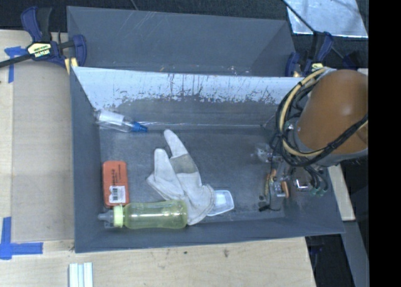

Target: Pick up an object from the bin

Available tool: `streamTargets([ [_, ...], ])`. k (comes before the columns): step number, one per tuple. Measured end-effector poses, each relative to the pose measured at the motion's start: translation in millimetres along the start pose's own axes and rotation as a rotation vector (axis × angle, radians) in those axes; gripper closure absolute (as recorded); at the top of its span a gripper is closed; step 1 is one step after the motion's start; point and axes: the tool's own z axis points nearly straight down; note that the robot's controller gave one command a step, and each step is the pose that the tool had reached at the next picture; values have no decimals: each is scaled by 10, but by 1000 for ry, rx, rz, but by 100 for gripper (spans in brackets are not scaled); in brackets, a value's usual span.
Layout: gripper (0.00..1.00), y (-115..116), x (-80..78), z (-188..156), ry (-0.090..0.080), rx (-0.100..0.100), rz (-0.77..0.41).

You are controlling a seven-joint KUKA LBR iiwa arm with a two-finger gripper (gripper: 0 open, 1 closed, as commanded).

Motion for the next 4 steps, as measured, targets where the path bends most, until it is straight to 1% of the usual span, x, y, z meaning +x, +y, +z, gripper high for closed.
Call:
streamTargets([
  [1, 0, 2, -17, -44, -8, 1, -3],
  [2, 0, 92, -84, 130, -11, 3, -166],
  [3, 0, 149, -173, 247, -8, 1, -305],
  [4, 0, 224, -205, 199, -11, 0, -35],
])
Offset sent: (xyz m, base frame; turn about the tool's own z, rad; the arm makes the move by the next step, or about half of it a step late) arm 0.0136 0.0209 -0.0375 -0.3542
